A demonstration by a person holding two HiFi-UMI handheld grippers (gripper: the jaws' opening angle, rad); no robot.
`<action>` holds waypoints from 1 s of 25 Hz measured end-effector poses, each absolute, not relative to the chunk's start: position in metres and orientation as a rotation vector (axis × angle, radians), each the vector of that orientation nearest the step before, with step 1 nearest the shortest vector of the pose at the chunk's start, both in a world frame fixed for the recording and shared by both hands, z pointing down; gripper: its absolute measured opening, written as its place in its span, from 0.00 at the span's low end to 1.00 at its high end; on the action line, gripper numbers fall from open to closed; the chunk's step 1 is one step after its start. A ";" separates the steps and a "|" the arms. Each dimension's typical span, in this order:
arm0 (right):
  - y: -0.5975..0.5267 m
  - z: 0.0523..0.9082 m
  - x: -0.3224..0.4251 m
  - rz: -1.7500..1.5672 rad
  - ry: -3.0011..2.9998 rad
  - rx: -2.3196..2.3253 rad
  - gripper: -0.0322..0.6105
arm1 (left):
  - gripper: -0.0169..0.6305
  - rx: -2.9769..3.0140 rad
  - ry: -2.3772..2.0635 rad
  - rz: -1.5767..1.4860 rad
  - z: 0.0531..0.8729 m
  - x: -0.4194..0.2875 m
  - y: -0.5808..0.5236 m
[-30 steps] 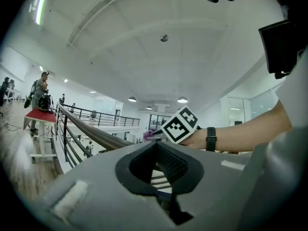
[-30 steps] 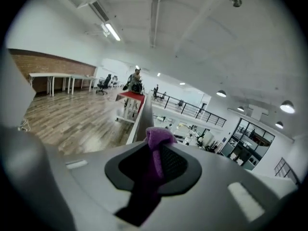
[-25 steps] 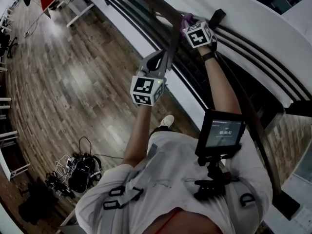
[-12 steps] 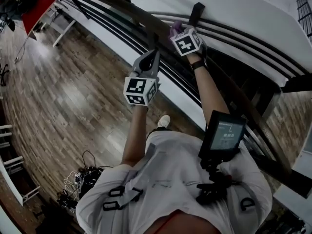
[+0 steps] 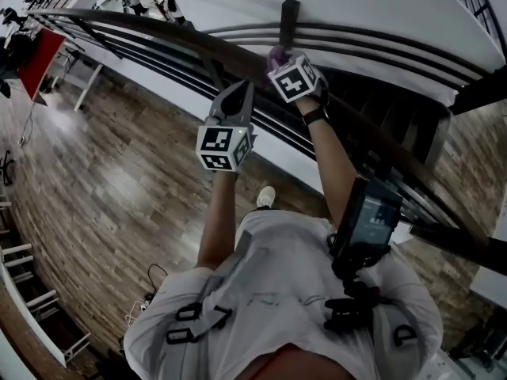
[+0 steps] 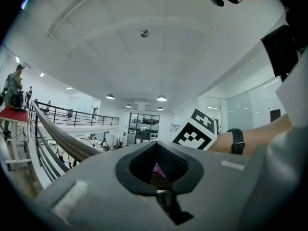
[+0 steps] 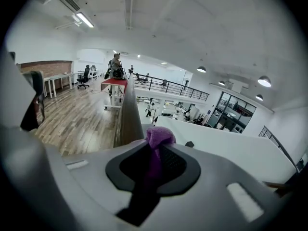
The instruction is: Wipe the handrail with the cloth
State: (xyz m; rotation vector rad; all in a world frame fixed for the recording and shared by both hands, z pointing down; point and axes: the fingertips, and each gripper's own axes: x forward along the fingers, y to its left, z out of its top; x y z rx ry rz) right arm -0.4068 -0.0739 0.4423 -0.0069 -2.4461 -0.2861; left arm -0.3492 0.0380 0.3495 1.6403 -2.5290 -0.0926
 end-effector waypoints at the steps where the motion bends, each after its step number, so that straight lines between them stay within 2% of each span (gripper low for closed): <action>1: -0.079 0.443 -0.398 -0.275 -2.447 0.005 0.13 | 0.03 1.657 -2.519 -0.086 0.349 -0.343 0.032; 25: -0.185 0.446 -0.175 -0.186 -2.401 0.362 0.13 | 0.03 2.045 -2.219 -0.011 0.348 -0.180 -0.099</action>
